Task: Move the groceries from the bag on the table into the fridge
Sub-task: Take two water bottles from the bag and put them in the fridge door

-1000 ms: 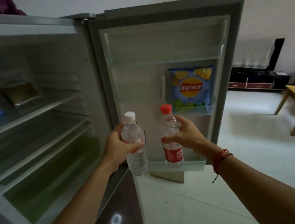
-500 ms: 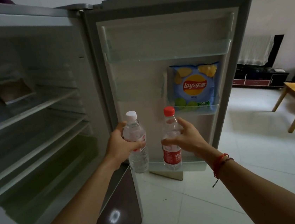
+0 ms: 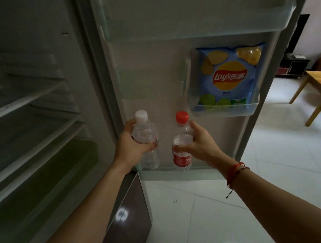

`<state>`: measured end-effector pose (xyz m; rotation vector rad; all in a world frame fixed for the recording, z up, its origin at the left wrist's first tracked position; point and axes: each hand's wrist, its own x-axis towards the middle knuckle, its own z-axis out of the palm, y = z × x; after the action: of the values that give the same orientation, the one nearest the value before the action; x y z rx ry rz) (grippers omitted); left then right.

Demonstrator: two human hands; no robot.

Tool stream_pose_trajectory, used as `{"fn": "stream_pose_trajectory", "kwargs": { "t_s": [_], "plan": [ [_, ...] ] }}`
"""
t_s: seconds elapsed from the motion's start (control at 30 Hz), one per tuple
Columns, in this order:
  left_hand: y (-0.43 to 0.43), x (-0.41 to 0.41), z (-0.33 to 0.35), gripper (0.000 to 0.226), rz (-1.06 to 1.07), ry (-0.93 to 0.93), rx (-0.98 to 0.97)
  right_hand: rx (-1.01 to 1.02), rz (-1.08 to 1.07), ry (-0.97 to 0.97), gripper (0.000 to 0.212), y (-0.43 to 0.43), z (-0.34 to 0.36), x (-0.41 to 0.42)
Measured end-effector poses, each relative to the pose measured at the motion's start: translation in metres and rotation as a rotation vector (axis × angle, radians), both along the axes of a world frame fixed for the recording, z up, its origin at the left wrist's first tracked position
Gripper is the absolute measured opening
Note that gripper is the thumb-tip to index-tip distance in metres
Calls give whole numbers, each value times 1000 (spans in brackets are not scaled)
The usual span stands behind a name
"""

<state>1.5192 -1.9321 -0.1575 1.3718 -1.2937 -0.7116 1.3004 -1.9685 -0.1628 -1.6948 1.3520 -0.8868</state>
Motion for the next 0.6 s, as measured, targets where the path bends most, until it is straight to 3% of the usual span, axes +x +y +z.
{"fn": "stream_pose_trajectory", "kwargs": {
  "t_s": [0.37,0.6],
  "plan": [
    [-44,-14,-51,75,-2,4,108,87,-36,-1,74,-36,-47,-8],
    [-61,-45,-77,83,-36,-53,179,97,-105,44,76,-43,-65,-31]
  ]
}}
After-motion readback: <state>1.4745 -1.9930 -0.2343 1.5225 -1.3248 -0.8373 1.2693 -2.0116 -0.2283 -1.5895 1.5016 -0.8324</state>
